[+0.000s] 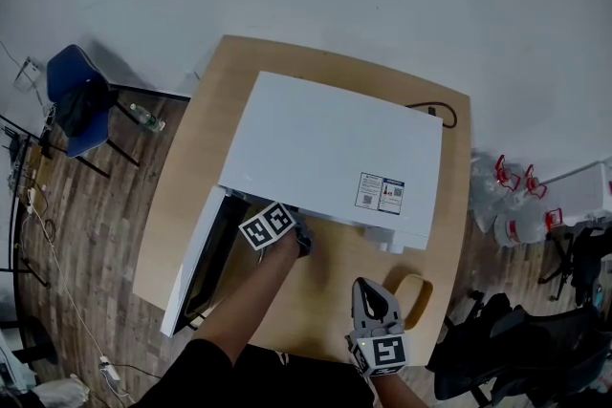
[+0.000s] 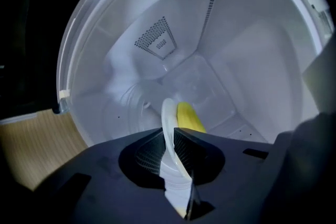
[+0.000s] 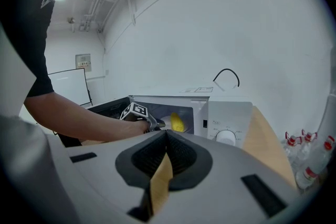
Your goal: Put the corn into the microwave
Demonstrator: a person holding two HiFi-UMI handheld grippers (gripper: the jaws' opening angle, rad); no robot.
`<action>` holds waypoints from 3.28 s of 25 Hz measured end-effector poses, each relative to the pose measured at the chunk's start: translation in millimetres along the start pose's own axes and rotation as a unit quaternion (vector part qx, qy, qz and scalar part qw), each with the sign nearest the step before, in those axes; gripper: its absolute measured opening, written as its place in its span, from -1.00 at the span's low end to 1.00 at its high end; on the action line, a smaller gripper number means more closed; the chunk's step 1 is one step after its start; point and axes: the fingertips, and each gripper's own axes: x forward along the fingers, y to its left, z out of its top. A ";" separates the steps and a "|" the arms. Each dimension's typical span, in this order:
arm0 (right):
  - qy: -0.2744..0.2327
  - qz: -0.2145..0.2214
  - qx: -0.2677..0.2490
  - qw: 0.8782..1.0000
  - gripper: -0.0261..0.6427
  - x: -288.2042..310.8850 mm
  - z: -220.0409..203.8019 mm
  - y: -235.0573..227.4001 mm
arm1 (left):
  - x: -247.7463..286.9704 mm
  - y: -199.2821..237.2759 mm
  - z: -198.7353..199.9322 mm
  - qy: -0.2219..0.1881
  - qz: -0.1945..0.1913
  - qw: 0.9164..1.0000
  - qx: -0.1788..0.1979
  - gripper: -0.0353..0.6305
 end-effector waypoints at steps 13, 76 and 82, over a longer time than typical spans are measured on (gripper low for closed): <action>-0.002 -0.002 0.007 1.000 -0.74 -6.5 -3.1 2.3 | -2.0 -1.1 -0.1 0.016 0.070 0.985 0.157 -0.46; -0.134 -0.069 -0.032 0.988 -0.74 -202.5 28.6 282.7 | -533.7 -80.5 -14.5 -0.028 -0.156 0.895 0.417 -0.84; -0.134 -0.093 -0.050 0.985 -0.74 -221.0 18.3 304.6 | -568.7 -69.5 -5.1 -0.054 -0.141 0.890 0.430 -0.84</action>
